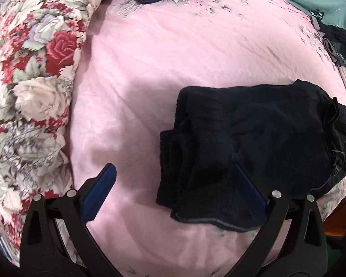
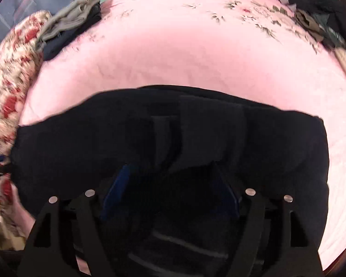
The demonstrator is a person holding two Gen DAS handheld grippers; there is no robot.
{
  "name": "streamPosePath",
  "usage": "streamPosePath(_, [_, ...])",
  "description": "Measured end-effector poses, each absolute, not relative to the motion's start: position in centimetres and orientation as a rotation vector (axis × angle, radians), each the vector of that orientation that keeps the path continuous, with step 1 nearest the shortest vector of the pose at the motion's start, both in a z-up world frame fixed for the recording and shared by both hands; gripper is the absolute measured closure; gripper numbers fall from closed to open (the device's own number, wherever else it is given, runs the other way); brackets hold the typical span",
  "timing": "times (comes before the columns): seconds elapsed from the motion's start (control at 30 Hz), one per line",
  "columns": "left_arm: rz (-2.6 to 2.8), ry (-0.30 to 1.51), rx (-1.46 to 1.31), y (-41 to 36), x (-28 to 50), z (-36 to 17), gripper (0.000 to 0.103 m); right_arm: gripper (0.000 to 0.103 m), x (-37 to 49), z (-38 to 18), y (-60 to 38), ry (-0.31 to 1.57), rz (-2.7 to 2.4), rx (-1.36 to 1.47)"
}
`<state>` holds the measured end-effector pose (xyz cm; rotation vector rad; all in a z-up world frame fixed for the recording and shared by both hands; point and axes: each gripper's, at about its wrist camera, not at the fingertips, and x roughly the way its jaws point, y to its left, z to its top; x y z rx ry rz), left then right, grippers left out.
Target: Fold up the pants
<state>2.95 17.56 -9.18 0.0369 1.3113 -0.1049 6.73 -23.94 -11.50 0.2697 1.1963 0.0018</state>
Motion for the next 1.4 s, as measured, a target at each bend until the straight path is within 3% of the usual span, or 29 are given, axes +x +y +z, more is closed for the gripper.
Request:
streamPosePath(0.2, [-0.143, 1.38, -0.005, 16.8, 3.6, -10.9, 0.002, 0.028, 5.0, -8.4, -26.5, 1.015, -0.084, 0.294])
streamPosePath(0.5, [-0.158, 1.413, 0.015, 16.6, 3.8, -11.4, 0.002, 0.027, 9.3, -11.2, -24.7, 1.128, -0.067, 0.223])
streamPosePath(0.6, [-0.144, 1.408, 0.01, 16.5, 4.6, -11.5, 0.002, 0.052, 10.4, -12.3, -24.0, 1.153, -0.166, 0.117])
streamPosePath(0.63, [-0.143, 1.404, 0.003, 17.1, 4.7, -11.3, 0.002, 0.071, 10.5, -12.3, -24.3, 1.151, -0.168, 0.138])
streamPosePath(0.67, [-0.143, 1.396, -0.01, 17.4, 4.6, -11.1, 0.002, 0.084, 10.5, -12.0, -24.7, 1.143, -0.157, 0.179])
streamPosePath(0.7, [-0.141, 1.389, -0.015, 17.7, 4.6, -10.9, 0.002, 0.085, 10.2, -10.9, -25.2, 1.124, -0.13, 0.251])
streamPosePath(0.87, [-0.143, 1.389, -0.058, 18.6, 4.9, -11.2, 0.002, 0.083, 10.2, -8.5, -23.9, 1.049, -0.062, 0.307])
streamPosePath(0.9, [-0.143, 1.394, -0.066, 18.6, 5.0, -11.3, 0.002, 0.074, 10.8, -9.6, -23.6, 1.06, -0.066, 0.316])
streamPosePath(0.93, [-0.146, 1.4, -0.07, 18.5, 5.0, -11.5, 0.002, 0.055, 11.4, -11.3, -23.3, 1.107, -0.063, 0.31])
streamPosePath(1.03, [-0.162, 1.406, -0.066, 17.6, 4.5, -11.5, 0.002, 0.034, 11.9, -12.7, -21.4, 1.143, -0.008, 0.213])
streamPosePath(1.27, [-0.17, 1.448, -0.127, 17.0, 4.6, -13.4, 0.002, 0.033, 8.9, -9.2, -22.5, 1.09, 0.081, 0.371])
streamPosePath(1.3, [-0.168, 1.441, -0.139, 17.0, 4.6, -13.4, 0.006, 0.033, 8.1, -8.9, -23.1, 1.086, 0.074, 0.383])
streamPosePath(1.33, [-0.176, 1.432, -0.145, 16.9, 4.6, -13.3, 0.02, 0.033, 7.4, -8.7, -23.6, 1.09, 0.062, 0.385])
streamPosePath(1.4, [-0.175, 1.404, -0.101, 15.9, 4.4, -12.7, 0.021, 0.033, 6.1, -8.4, -23.9, 1.102, 0.041, 0.383])
